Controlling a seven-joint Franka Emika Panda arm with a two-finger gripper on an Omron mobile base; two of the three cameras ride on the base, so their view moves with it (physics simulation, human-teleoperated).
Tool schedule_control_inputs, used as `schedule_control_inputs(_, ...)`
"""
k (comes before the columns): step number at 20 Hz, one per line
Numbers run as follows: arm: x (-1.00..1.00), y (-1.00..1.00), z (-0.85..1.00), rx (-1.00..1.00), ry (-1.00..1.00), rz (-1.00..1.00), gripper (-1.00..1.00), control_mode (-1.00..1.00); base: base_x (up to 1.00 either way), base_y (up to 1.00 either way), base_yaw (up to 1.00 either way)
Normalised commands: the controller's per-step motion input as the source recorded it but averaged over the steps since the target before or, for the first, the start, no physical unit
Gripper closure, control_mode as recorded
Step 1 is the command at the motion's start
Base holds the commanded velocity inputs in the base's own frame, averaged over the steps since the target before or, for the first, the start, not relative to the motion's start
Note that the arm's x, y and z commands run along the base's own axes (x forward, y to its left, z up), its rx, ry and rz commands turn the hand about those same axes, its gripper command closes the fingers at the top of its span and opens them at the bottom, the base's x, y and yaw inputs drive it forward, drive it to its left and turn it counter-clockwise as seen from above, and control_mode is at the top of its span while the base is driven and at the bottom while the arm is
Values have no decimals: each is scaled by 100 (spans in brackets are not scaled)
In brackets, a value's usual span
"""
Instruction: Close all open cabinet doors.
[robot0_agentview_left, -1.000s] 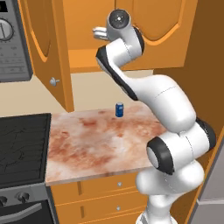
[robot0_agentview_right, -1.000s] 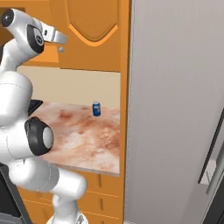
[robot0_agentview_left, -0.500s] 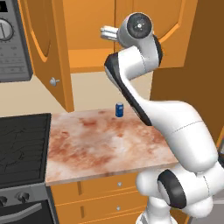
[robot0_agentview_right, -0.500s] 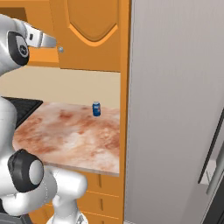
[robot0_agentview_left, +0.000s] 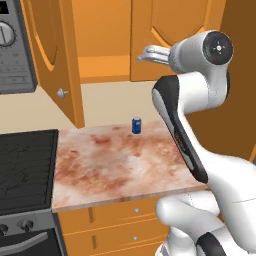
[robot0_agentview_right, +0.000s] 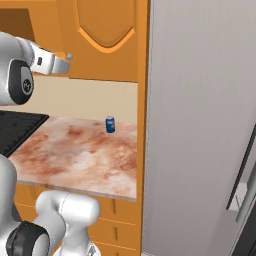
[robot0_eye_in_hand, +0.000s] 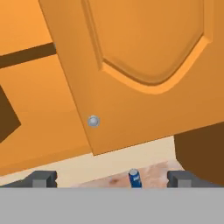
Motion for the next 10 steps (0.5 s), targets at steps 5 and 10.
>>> schedule_control_inputs(5, -100, -1, -2, -9, 25, 0, -100, -100, 0, 0, 0)
schedule_control_inputs(10, -100, -4, -9, -4, -1, -1, -100, -100, 0, 0, 0)
